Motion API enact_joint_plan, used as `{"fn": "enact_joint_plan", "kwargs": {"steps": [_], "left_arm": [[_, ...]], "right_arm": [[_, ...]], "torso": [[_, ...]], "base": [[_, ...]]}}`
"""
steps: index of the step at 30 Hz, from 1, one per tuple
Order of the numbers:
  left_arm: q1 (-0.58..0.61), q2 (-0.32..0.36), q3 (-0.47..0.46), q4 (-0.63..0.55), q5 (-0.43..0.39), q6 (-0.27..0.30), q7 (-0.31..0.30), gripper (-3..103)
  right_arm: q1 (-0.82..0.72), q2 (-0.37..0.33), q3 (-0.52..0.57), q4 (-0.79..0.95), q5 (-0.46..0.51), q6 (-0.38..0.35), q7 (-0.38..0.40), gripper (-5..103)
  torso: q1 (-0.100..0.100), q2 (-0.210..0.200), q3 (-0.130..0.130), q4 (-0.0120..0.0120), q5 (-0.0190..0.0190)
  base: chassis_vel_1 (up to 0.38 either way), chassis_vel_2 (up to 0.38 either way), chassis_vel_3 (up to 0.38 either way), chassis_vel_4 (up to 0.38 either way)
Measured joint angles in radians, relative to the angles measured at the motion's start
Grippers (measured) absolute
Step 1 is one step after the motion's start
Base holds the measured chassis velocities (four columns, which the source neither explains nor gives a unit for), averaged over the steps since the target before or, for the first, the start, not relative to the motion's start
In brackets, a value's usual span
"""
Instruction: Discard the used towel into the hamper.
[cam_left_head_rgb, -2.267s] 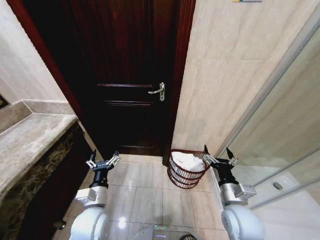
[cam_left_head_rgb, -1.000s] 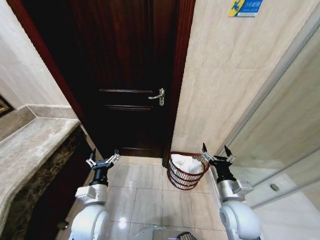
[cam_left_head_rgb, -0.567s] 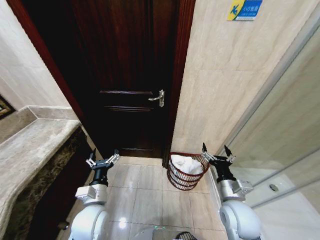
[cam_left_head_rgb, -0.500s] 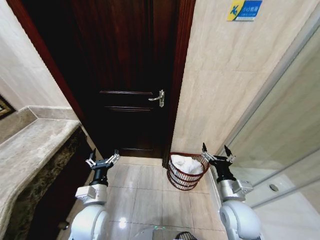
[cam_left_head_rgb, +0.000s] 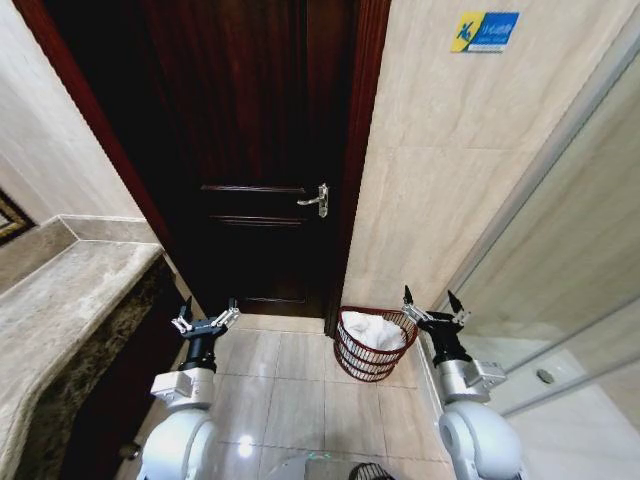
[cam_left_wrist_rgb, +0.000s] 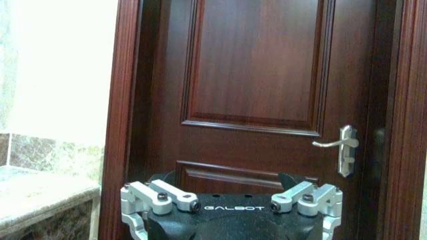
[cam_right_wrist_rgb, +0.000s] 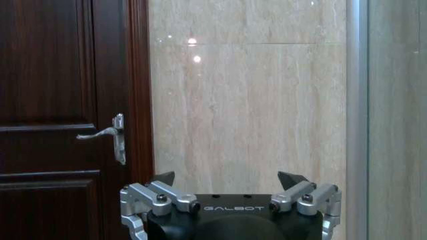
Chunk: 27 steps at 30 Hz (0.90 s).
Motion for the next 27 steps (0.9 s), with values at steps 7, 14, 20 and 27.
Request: {"fn": "enact_joint_plan", "kwargs": {"steps": [7, 14, 20, 27], "left_arm": [[-0.002, 0.000, 0.016, 0.000, -0.005, -0.015, -0.018, 100], [-0.007, -0.001, 0.024, -0.001, 0.001, -0.001, -0.034, 100], [-0.007, -0.002, 0.025, -0.005, 0.002, 0.013, -0.040, 100], [-0.007, -0.002, 0.025, -0.005, 0.002, 0.014, -0.040, 100]], "right_arm": [[-0.002, -0.002, -0.013, 0.010, -0.004, -0.015, 0.009, 100], [0.009, -0.004, -0.041, 0.025, -0.018, -0.058, 0.074, 100], [0.010, -0.006, -0.050, 0.031, -0.046, -0.088, 0.098, 100], [0.011, -0.006, -0.051, 0.032, -0.047, -0.089, 0.098, 100]], "torso": [[0.008, 0.016, 0.007, 0.0000, 0.0000], [0.008, 0.015, 0.006, 0.0000, 0.0000], [0.007, 0.013, 0.005, 0.0000, 0.0001], [0.006, 0.010, 0.004, 0.0000, 0.0000]], "base": [[0.000, 0.000, 0.000, 0.000], [0.000, 0.000, 0.000, 0.000], [0.000, 0.000, 0.000, 0.000], [0.000, 0.000, 0.000, 0.000]]}}
